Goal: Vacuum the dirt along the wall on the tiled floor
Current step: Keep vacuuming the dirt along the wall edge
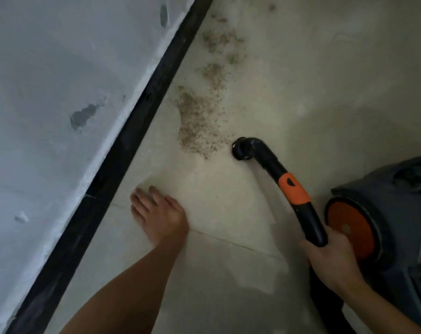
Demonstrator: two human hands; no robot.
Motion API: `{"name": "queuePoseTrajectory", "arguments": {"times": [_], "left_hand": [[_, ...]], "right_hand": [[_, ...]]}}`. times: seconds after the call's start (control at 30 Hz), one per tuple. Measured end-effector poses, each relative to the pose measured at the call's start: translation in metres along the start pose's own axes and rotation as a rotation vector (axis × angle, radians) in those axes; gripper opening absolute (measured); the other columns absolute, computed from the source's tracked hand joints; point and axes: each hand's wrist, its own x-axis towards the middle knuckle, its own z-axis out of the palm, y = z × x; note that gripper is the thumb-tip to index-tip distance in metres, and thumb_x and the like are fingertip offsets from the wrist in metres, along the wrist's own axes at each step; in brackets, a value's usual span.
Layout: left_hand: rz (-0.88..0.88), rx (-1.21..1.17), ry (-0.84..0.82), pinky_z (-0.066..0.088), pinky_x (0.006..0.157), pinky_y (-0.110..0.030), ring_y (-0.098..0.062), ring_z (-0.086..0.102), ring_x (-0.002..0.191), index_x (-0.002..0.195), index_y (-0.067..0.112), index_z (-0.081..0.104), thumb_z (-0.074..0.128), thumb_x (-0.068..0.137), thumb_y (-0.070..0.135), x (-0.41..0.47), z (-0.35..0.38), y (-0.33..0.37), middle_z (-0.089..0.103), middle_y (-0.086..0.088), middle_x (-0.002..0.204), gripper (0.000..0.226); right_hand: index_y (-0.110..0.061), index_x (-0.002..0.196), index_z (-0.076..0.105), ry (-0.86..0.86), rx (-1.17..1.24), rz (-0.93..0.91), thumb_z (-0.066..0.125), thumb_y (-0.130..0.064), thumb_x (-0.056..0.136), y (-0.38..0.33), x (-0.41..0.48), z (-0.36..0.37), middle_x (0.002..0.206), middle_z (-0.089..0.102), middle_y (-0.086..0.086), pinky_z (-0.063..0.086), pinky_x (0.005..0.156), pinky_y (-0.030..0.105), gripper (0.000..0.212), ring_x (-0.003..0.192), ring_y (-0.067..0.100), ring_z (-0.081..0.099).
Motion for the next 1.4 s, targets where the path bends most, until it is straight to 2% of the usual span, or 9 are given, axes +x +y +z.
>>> {"name": "queuePoseTrajectory", "arguments": {"times": [0.2, 0.33, 0.43, 0.53, 0.7, 0.9, 1.03, 1.23, 1.4], "left_hand": [[0.063, -0.054, -0.022, 0.019, 0.114, -0.053, -0.045, 0.03, 0.137, 0.136, -0.002, 0.047, 0.029, 0.093, 0.029, 0.005, -0.01, 0.004, 0.035, -0.032, 0.146, 0.056], [0.242, 0.037, -0.055, 0.029, 0.11, -0.056, -0.051, 0.04, 0.128, 0.131, -0.007, 0.052, 0.026, 0.091, 0.032, 0.005, -0.012, -0.022, 0.042, -0.038, 0.137, 0.062], [0.315, 0.08, -0.038, 0.028, 0.112, -0.055, -0.051, 0.039, 0.128, 0.129, -0.009, 0.053, 0.023, 0.089, 0.034, 0.015, -0.013, -0.027, 0.042, -0.04, 0.136, 0.066], [0.315, 0.07, 0.002, 0.021, 0.115, -0.053, -0.05, 0.034, 0.133, 0.133, -0.008, 0.049, 0.022, 0.09, 0.034, 0.016, -0.011, -0.027, 0.038, -0.04, 0.14, 0.066], [0.323, 0.083, 0.029, 0.019, 0.117, -0.052, -0.047, 0.03, 0.137, 0.136, -0.006, 0.046, 0.023, 0.092, 0.036, 0.014, -0.006, -0.03, 0.034, -0.037, 0.144, 0.066], [0.305, 0.089, 0.05, 0.02, 0.117, -0.051, -0.046, 0.027, 0.139, 0.137, -0.004, 0.045, 0.025, 0.092, 0.037, 0.016, -0.004, -0.029, 0.032, -0.035, 0.146, 0.064], [0.307, 0.082, 0.064, 0.02, 0.117, -0.051, -0.045, 0.026, 0.14, 0.137, -0.003, 0.045, 0.026, 0.093, 0.037, 0.014, -0.003, -0.03, 0.031, -0.035, 0.147, 0.062], [0.288, 0.087, 0.055, 0.02, 0.118, -0.051, -0.043, 0.025, 0.141, 0.139, -0.001, 0.044, 0.024, 0.093, 0.039, 0.015, -0.005, -0.027, 0.03, -0.032, 0.149, 0.064], [0.293, 0.096, 0.049, 0.019, 0.118, -0.05, -0.042, 0.023, 0.142, 0.14, 0.0, 0.042, 0.025, 0.094, 0.039, 0.013, -0.007, -0.028, 0.028, -0.031, 0.15, 0.063]], "right_hand": [[-0.022, 0.074, 0.065, -0.13, -0.17, -0.15, 0.076, -0.01, 0.066, 0.009, -0.04, 0.034, 0.062, 0.067, 0.004, 0.049, 0.056, 0.036, 0.018, 0.06, 0.019, 0.064], [-0.02, 0.073, 0.06, 0.049, -0.124, -0.077, 0.075, -0.008, 0.075, -0.005, -0.022, 0.031, 0.061, 0.063, 0.005, 0.045, 0.055, 0.035, 0.019, 0.059, 0.025, 0.06], [-0.006, 0.074, 0.059, 0.16, 0.024, -0.008, 0.072, -0.004, 0.082, -0.022, 0.006, 0.019, 0.06, 0.057, 0.012, 0.041, 0.051, 0.032, 0.015, 0.053, 0.026, 0.053], [0.002, 0.076, 0.06, 0.158, 0.082, 0.031, 0.071, -0.006, 0.085, -0.039, 0.016, 0.017, 0.061, 0.056, 0.015, 0.038, 0.048, 0.03, 0.016, 0.052, 0.027, 0.052], [-0.011, 0.065, 0.056, -0.025, -0.055, -0.105, 0.071, -0.003, 0.078, -0.029, -0.005, 0.042, 0.051, 0.053, 0.005, 0.037, 0.046, 0.028, 0.021, 0.046, 0.019, 0.048], [0.001, 0.071, 0.057, 0.085, 0.012, -0.108, 0.071, -0.002, 0.079, -0.036, 0.023, 0.041, 0.054, 0.053, 0.011, 0.038, 0.049, 0.031, 0.017, 0.048, 0.022, 0.048], [-0.007, 0.068, 0.057, -0.006, -0.027, -0.147, 0.07, -0.001, 0.077, -0.035, 0.014, 0.051, 0.052, 0.052, 0.006, 0.035, 0.045, 0.029, 0.017, 0.045, 0.019, 0.044], [-0.005, 0.071, 0.058, 0.1, 0.067, -0.105, 0.07, -0.007, 0.081, -0.063, 0.064, 0.049, 0.058, 0.058, 0.01, 0.042, 0.049, 0.028, 0.016, 0.049, 0.024, 0.053], [-0.005, 0.069, 0.056, 0.016, 0.061, -0.11, 0.071, -0.005, 0.08, -0.065, 0.04, 0.061, 0.055, 0.056, 0.008, 0.041, 0.046, 0.028, 0.018, 0.047, 0.02, 0.05]]}}
